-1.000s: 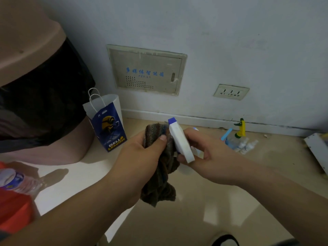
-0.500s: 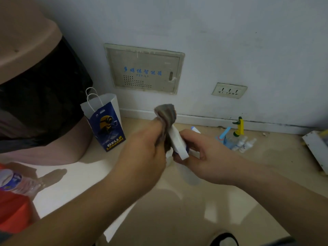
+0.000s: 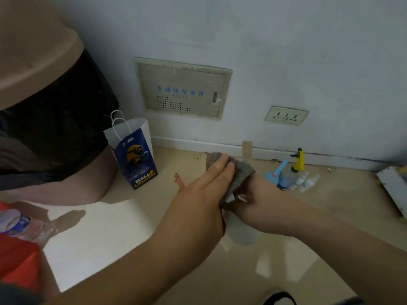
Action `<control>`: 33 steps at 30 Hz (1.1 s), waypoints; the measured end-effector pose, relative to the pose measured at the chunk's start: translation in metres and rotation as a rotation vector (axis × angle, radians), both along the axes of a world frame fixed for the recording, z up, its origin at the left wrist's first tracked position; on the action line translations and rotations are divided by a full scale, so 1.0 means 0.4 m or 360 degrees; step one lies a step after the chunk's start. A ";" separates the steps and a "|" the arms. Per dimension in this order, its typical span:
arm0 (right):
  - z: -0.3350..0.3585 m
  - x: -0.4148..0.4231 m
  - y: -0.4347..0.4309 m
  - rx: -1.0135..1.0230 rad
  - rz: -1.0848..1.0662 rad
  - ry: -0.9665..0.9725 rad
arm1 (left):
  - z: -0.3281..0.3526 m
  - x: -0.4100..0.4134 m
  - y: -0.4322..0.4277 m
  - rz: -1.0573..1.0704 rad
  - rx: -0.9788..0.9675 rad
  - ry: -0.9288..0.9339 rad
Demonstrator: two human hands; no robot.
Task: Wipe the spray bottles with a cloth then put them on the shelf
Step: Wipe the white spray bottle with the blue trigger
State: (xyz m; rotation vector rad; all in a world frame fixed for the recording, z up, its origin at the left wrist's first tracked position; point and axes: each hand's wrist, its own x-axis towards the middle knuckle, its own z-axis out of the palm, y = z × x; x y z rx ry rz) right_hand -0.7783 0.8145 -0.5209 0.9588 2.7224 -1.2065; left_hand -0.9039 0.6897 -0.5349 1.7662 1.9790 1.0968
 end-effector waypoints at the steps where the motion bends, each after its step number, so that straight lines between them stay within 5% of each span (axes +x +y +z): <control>1: 0.001 0.004 0.000 -0.0010 0.0022 -0.0003 | -0.010 -0.001 -0.010 -0.0059 0.0014 0.0132; 3: 0.006 0.004 -0.001 -0.0038 0.0027 -0.0021 | -0.027 -0.026 -0.009 -0.0143 0.0021 0.0307; 7: 0.008 0.006 0.007 -0.0064 -0.0058 -0.0044 | -0.032 -0.023 0.010 0.0050 0.0032 0.0190; 12: 0.004 0.031 0.026 -0.0182 -0.0067 0.0010 | -0.026 0.010 -0.029 -0.0296 0.0030 0.0463; 19: 0.000 0.025 0.027 -0.0349 -0.0068 0.0101 | 0.017 -0.081 0.012 0.0653 -0.0693 -0.1068; 22: 0.003 0.025 0.021 -0.0298 -0.0003 0.0131 | 0.016 -0.087 0.016 0.0784 -0.0698 -0.1403; 29: 0.000 0.027 0.033 -0.0162 0.0041 0.0092 | 0.044 -0.085 0.029 0.0720 -0.0528 -0.1300; 33: -0.002 0.026 0.038 -0.0085 0.0039 0.0107 | 0.071 -0.066 0.024 0.0553 -0.0224 -0.0814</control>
